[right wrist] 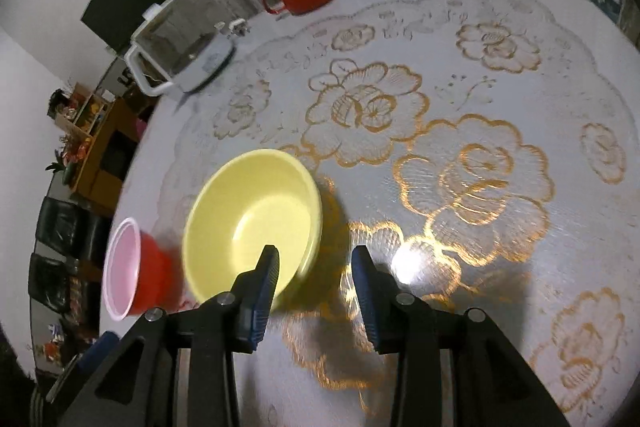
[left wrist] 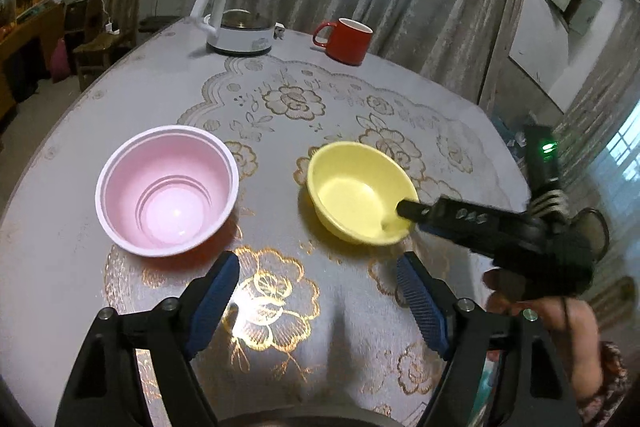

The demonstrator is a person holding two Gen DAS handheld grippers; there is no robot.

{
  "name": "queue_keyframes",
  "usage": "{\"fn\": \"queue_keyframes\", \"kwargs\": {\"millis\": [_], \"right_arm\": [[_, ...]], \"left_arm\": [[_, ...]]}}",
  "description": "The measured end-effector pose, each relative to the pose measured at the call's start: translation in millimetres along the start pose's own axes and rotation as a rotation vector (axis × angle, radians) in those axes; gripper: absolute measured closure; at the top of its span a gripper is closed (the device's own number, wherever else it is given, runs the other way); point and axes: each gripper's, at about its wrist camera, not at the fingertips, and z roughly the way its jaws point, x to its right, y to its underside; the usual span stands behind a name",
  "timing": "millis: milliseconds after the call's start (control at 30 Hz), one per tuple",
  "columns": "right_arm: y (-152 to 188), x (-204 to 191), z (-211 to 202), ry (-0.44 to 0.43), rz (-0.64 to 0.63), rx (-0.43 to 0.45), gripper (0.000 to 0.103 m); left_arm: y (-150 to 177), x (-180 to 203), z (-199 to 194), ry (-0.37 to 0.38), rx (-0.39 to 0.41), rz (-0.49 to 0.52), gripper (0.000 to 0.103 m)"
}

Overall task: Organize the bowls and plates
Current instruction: 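Move both grippers to the yellow bowl, then grasp the yellow bowl rim with both grippers and lift it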

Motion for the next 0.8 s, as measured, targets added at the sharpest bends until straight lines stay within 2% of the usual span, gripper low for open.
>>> {"fn": "queue_keyframes", "kwargs": {"millis": [100,200,233,300,533,633,800], "right_arm": [[-2,1,15,0.005,-0.009,-0.026,0.071],[-1,1,18,0.02,-0.043,-0.024,0.087],[0,3,17,0.023,-0.045,-0.028,0.088],[4,9,15,0.0,-0.042,-0.034,0.091],[18,21,-3,0.02,-0.091,-0.05,0.092],[25,25,-12,0.043,-0.118,-0.049,0.092],[34,32,-19,0.034,-0.116,-0.053,0.092]], "left_arm": [[-4,0,6,0.009,-0.008,0.004,0.025],[-5,3,14,0.008,-0.023,0.02,0.035],[-5,5,18,0.011,-0.034,0.027,0.041],[-5,9,24,0.028,-0.051,0.037,0.042],[-4,25,44,0.05,-0.115,0.03,0.043],[-1,31,53,0.046,-0.142,0.045,0.052],[5,42,64,0.051,-0.174,0.083,0.066]]}}
